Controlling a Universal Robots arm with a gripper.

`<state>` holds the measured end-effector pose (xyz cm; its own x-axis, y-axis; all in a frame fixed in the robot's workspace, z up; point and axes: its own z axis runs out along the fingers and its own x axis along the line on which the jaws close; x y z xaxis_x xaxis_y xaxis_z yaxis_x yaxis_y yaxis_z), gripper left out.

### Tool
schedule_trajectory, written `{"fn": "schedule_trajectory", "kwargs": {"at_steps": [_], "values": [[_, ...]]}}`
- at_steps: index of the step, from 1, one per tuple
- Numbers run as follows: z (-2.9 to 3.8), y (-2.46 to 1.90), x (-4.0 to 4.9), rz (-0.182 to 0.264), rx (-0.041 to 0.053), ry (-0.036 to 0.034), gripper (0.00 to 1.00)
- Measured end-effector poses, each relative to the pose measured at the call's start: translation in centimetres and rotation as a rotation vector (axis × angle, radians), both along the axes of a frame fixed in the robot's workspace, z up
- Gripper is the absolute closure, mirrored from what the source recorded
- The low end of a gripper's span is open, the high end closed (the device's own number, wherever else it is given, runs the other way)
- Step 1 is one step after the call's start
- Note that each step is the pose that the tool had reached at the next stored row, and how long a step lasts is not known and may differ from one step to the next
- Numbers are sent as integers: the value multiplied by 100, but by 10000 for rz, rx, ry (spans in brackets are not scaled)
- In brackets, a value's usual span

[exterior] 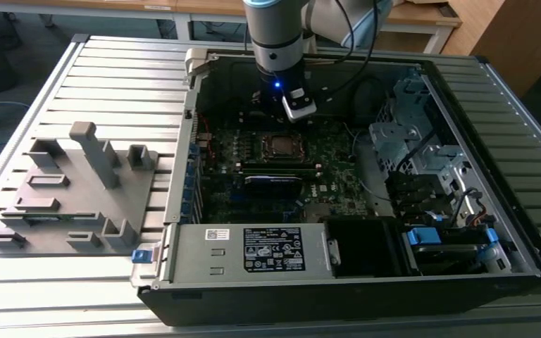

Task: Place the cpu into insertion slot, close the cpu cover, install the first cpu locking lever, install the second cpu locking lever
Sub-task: 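Install the first cpu locking lever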

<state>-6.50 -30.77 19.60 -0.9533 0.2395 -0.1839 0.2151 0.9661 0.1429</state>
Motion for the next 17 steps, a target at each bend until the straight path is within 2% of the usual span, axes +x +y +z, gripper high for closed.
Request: {"fn": "schedule_trajectory", "kwargs": {"at_steps": [4, 8, 10, 14, 17], "values": [[0, -12, 0, 0, 10, 0, 90], [0, -24, 0, -1, 63, 0, 90], [0, -28, 0, 0, 120, 1, 90], [8, -31, 0, 0, 306, 1, 90], [13, -31, 0, -2, 351, -2, 90]]}}
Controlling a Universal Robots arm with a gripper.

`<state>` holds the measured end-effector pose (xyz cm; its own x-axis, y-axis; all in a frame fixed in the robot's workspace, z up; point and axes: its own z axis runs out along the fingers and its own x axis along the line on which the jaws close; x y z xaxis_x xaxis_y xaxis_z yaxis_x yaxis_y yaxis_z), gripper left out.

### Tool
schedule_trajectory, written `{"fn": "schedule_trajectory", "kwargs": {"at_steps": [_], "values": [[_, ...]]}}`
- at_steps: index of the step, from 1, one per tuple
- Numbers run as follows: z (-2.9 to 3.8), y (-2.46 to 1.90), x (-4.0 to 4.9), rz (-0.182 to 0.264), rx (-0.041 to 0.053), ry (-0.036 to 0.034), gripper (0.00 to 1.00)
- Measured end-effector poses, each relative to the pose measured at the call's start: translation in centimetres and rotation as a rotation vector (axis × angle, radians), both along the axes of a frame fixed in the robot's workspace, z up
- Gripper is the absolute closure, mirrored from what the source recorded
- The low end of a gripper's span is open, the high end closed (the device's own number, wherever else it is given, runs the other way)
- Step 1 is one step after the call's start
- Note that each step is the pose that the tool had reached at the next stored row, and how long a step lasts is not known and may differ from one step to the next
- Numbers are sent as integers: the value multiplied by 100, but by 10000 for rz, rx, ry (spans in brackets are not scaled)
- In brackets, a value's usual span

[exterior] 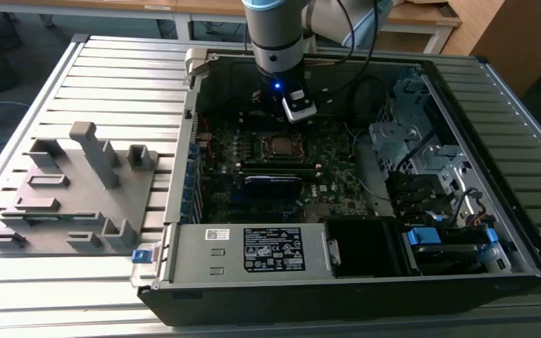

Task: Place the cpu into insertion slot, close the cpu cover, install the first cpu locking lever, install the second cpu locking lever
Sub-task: 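Install the first cpu locking lever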

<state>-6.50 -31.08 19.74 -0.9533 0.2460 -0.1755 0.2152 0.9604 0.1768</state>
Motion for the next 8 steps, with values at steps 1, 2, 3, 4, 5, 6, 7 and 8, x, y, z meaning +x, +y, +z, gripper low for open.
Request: {"fn": "schedule_trajectory", "kwargs": {"at_steps": [1, 2, 3, 4, 5, 6, 7, 8], "values": [[0, 0, 0, 1, 2, 0, 90], [1, 0, 0, 2, 2, 1, 90], [1, 0, 0, 2, 1, 1, 90], [2, -1, 0, 2, 1, 2, 90], [2, -1, 0, 1, 0, 2, 90], [2, -1, 0, 2, 1, 2, 90], [2, -1, 0, 2, 1, 2, 90], [3, -1, -2, 2, 2, 3, 90]]}}
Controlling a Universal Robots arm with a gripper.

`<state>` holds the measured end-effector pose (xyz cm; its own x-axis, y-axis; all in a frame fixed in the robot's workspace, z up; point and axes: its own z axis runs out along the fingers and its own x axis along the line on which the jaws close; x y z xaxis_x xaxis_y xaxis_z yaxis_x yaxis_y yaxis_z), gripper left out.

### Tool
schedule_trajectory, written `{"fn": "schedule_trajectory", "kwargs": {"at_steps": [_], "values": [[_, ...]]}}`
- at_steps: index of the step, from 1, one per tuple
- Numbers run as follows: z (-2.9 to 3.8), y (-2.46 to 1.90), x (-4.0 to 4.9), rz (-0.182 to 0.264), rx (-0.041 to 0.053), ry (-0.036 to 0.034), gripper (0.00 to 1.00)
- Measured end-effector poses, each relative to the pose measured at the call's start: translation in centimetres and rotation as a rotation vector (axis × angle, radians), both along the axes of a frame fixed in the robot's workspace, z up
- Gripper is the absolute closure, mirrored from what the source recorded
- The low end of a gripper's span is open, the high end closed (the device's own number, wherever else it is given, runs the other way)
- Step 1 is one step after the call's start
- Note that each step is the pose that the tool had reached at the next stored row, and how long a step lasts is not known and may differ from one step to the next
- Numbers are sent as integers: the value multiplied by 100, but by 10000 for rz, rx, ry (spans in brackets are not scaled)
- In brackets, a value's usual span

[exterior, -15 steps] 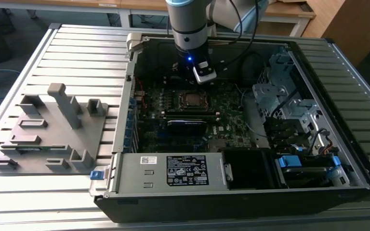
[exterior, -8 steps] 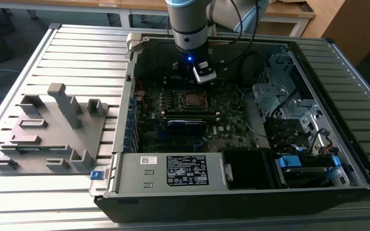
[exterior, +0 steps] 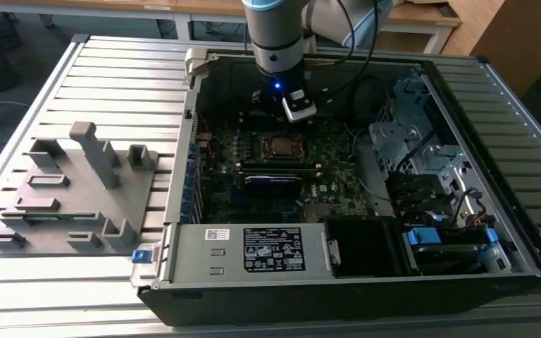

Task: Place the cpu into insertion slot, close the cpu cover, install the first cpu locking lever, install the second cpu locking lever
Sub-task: 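Install the first cpu locking lever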

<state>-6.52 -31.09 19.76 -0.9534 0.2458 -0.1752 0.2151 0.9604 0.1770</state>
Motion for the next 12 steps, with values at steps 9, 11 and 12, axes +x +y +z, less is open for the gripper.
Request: {"fn": "schedule_trajectory", "kwargs": {"at_steps": [9, 11, 12], "values": [[-1, 0, -21, 0, 11, 0, 90], [-1, 0, -16, -1, 7, 0, 90], [-2, 0, -11, -1, 2, -1, 90]]}}
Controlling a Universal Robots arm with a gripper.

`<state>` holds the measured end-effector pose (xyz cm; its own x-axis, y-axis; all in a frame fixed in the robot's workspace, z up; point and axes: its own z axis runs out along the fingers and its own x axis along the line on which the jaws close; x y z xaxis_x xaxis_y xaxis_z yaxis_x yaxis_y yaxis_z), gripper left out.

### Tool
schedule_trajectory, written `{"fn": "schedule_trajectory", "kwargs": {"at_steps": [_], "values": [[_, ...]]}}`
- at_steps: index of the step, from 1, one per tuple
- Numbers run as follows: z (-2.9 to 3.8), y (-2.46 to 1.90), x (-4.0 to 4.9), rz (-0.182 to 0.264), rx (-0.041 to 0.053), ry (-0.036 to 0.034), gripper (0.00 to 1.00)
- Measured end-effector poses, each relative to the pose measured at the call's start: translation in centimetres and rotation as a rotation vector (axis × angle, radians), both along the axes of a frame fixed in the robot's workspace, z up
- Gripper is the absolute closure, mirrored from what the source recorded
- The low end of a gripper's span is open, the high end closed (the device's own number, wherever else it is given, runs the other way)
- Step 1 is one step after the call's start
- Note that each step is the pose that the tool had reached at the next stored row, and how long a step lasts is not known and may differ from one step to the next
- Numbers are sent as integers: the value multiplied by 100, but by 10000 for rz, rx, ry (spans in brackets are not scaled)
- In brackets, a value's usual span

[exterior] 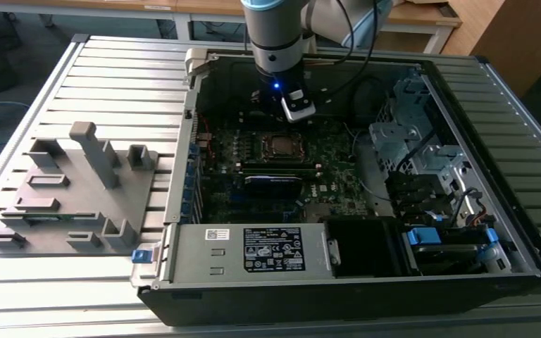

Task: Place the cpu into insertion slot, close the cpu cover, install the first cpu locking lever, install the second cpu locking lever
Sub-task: 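Install the first cpu locking lever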

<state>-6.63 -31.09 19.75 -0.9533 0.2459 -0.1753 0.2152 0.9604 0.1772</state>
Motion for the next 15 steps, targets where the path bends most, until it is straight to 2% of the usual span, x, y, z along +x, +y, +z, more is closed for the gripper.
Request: {"fn": "schedule_trajectory", "kwargs": {"at_steps": [7, 15], "values": [[-1, 0, 25, -1, -63, 0, 90], [-2, -6, 27, 0, -184, 0, 90]]}}
